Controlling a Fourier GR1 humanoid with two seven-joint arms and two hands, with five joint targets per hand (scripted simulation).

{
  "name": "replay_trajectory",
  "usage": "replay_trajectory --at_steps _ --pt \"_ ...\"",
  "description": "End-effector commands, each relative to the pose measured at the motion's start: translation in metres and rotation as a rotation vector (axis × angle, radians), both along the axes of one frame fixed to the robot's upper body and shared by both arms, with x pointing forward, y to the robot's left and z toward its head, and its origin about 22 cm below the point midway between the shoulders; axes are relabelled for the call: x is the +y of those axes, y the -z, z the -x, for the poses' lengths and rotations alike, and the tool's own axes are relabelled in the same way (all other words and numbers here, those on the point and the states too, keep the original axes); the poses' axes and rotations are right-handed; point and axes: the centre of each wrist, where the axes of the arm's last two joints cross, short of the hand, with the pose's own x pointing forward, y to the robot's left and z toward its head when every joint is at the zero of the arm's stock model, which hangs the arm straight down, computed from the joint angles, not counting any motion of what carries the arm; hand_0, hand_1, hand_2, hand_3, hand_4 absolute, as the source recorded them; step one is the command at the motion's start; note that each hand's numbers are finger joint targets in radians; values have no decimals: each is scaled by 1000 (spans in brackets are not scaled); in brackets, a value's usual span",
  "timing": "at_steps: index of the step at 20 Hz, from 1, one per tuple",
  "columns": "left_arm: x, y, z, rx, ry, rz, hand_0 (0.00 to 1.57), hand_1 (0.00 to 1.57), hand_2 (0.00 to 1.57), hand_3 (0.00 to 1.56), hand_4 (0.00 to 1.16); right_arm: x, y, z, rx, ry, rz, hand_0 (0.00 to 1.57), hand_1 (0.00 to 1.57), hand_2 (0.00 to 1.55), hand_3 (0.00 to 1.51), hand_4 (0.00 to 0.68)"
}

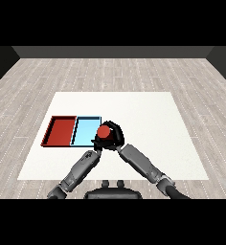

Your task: Pick the red can and put it in the red box

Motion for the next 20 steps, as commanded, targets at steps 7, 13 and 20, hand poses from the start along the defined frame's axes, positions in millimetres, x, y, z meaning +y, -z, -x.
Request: replay_trajectory --at_steps 7,13,20 --pt "10 -14 -9 -51 -85 1 1571 1571 1528 1436 1041 -2 -15 5 31 -26 -110 1422 1422 1414 1363 474" --pt "2 -13 -5 -56 -104 -8 1571 1571 1529 1455 1118 -1 -3 13 12 -14 19 0 0 0 0 0" --pt "6 -5 -13 -62 -93 -30 1571 1571 1567 1497 1135 -5 13 9 7 3 10 0 0 0 0 0"
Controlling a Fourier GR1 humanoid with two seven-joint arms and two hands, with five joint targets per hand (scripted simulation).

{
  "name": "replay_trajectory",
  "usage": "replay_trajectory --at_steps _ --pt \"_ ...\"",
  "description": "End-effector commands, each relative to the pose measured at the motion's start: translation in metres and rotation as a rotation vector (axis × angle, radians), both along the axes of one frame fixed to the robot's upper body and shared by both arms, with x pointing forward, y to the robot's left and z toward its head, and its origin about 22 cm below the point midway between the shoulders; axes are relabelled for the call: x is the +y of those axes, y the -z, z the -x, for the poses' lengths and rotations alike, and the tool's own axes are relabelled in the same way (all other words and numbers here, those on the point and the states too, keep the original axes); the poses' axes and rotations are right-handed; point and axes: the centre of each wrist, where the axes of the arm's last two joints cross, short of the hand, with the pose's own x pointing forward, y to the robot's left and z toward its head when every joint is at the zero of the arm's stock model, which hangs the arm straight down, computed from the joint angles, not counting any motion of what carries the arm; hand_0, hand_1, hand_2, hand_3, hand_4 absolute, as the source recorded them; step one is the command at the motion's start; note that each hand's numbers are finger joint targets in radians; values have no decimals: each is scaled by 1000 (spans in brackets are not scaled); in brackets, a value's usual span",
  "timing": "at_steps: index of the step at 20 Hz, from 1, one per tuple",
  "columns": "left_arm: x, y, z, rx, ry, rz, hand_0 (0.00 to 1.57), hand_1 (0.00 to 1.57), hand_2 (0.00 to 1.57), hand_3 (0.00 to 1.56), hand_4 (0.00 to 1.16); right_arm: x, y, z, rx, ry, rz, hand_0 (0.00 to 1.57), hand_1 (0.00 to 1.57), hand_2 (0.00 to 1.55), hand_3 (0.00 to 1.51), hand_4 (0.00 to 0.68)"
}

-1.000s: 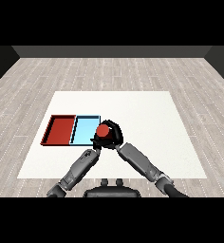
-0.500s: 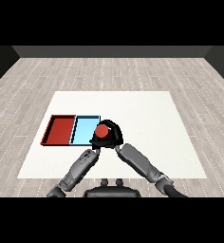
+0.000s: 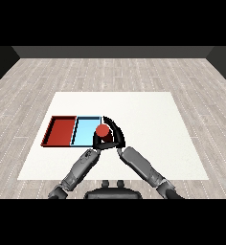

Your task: Pick the red can and put it in the red box

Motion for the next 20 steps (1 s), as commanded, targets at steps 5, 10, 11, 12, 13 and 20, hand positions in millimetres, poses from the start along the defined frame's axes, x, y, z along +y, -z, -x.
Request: replay_trajectory --at_steps 5,10,11,12,13,20 --pt "7 6 17 40 -7 31 1571 1571 1571 1507 1144 -24 -2 -9 -42 63 -56 0 0 0 0 0" --pt "38 11 7 50 -56 -10 1571 1571 1571 1486 1129 -49 -19 -9 -93 110 -62 0 0 0 0 0" --pt "38 9 10 37 -66 -37 1571 1571 1571 1484 1130 -72 -40 0 -105 96 -104 0 0 0 0 0" --pt "32 13 7 18 -72 -23 1571 1571 1571 1480 1135 -85 -31 0 -100 115 -93 0 0 0 0 0" --pt "55 -5 -4 16 -61 -19 1571 1571 1571 1482 1138 -92 -38 -7 -127 143 -114 0 0 0 0 0" --pt "110 -27 -23 -37 -204 -214 1571 1571 1569 1467 1130 -173 -10 35 -64 274 -65 0 0 0 0 0"
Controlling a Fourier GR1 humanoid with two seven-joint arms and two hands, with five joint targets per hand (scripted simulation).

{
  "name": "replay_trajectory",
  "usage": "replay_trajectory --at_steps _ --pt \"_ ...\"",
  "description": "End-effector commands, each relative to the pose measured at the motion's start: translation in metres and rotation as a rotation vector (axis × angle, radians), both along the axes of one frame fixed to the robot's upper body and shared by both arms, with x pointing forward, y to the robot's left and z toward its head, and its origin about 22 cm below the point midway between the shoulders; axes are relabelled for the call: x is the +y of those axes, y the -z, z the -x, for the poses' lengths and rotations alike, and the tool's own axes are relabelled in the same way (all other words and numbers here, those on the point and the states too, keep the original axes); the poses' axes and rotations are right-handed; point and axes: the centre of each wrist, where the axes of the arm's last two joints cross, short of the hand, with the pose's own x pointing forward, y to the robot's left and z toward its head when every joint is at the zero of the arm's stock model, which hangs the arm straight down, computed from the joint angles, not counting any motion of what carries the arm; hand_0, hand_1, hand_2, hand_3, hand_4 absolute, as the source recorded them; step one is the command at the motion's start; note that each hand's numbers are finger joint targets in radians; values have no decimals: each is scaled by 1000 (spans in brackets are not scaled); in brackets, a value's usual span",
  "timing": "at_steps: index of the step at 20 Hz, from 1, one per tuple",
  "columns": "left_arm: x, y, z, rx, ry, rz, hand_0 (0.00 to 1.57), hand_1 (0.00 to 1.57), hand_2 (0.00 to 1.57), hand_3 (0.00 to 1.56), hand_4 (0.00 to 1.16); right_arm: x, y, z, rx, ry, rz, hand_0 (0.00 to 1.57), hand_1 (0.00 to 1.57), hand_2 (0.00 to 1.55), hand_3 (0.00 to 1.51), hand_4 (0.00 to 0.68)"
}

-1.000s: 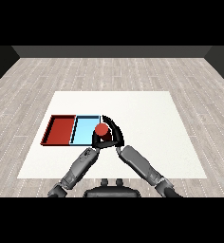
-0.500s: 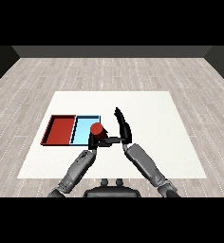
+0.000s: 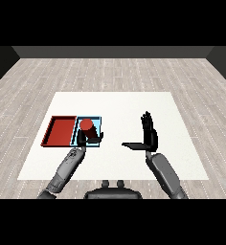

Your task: Pick the red can and put it in the red box

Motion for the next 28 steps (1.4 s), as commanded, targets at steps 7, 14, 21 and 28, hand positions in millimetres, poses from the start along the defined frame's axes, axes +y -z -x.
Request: replay_trajectory --at_steps 7,14,21,28 --pt "121 -2 -23 83 -236 -206 1571 1571 1554 1467 1100 -73 22 24 79 162 59 0 0 0 0 0" --pt "175 -3 -48 226 -316 -274 1571 1571 1560 1483 1091 -87 51 37 151 230 109 0 0 0 0 0" --pt "180 13 -71 371 -379 -313 1571 1571 1571 1503 1051 -91 51 3 178 221 120 0 0 0 0 0" --pt "173 54 -48 663 -450 -378 650 650 700 0 644 -95 58 -13 194 253 85 0 0 0 0 0"
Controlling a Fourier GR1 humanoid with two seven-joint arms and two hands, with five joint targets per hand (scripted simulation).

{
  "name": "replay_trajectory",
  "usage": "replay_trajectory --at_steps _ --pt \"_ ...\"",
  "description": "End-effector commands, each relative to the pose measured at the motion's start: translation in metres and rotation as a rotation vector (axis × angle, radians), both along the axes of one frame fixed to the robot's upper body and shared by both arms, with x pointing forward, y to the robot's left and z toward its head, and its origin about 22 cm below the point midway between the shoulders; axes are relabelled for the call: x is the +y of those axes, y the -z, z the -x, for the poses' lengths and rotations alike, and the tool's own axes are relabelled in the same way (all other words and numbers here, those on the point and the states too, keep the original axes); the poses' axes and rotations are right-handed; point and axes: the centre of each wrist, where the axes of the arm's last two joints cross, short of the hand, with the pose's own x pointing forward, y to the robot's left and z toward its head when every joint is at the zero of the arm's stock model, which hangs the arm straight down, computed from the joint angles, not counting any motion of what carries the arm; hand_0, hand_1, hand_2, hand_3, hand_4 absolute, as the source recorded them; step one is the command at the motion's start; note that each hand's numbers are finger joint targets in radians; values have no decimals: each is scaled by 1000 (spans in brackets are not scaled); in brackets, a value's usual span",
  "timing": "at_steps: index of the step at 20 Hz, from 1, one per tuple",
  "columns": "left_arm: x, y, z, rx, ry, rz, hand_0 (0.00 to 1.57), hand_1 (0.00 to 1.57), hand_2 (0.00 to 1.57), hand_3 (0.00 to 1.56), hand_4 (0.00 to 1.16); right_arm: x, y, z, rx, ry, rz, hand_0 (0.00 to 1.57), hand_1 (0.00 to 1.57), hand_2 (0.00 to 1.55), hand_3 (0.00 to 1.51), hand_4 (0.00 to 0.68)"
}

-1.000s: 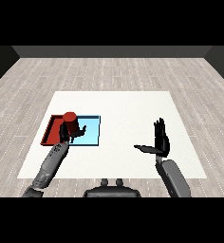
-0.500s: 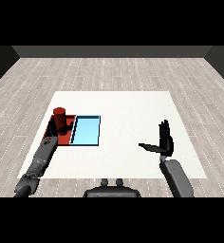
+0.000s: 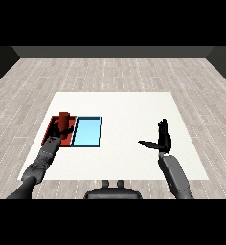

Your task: Pick the red can and put it in the red box

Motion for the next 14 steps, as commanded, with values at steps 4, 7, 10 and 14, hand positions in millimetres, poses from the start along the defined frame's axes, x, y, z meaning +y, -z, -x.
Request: replay_trajectory --at_steps 4,7,10,14 --pt "25 22 26 199 -139 37 683 683 691 124 775 0 8 -10 0 0 14 0 0 0 0 0" --pt "31 32 39 181 -230 47 1106 1106 1049 0 657 3 5 -17 12 -13 -1 0 0 0 0 0" --pt "51 30 49 281 -167 140 0 0 0 0 649 -9 4 -10 -25 11 -11 0 0 0 0 0" --pt "46 23 39 273 -145 130 0 0 0 0 0 -7 -8 -25 -38 15 -34 0 0 0 0 0"
